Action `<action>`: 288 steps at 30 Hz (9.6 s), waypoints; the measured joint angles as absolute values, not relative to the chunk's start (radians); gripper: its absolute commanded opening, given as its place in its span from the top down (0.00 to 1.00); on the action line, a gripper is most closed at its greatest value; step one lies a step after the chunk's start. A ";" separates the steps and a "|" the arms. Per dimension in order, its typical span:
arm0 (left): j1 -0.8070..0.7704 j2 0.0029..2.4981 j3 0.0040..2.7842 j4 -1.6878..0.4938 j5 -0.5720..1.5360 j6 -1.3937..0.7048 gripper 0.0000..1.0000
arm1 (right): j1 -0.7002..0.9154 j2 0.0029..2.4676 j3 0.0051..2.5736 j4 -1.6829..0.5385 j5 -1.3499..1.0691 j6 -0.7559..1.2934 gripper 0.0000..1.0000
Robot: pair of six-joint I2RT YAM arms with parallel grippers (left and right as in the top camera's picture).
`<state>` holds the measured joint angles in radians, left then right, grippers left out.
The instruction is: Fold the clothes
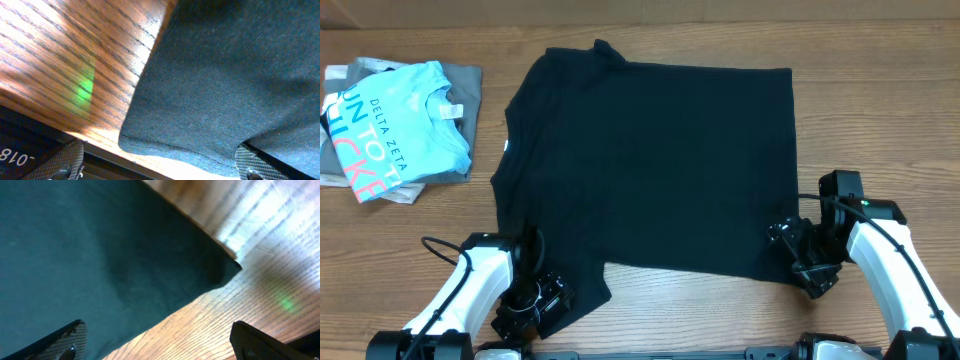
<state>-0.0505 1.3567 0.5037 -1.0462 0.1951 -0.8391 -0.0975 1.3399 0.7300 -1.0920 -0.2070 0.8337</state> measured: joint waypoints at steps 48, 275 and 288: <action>-0.051 1.361 0.479 -1.021 0.251 -0.794 0.73 | -0.098 1.336 0.543 -0.886 -0.220 0.920 0.70; -0.173 1.987 1.348 -0.850 0.168 -0.787 0.32 | -0.056 1.576 1.192 -0.928 -0.228 0.522 0.06; -0.173 1.987 1.348 -0.848 0.167 -0.790 0.73 | -0.056 1.576 1.192 -0.928 -0.218 0.522 0.06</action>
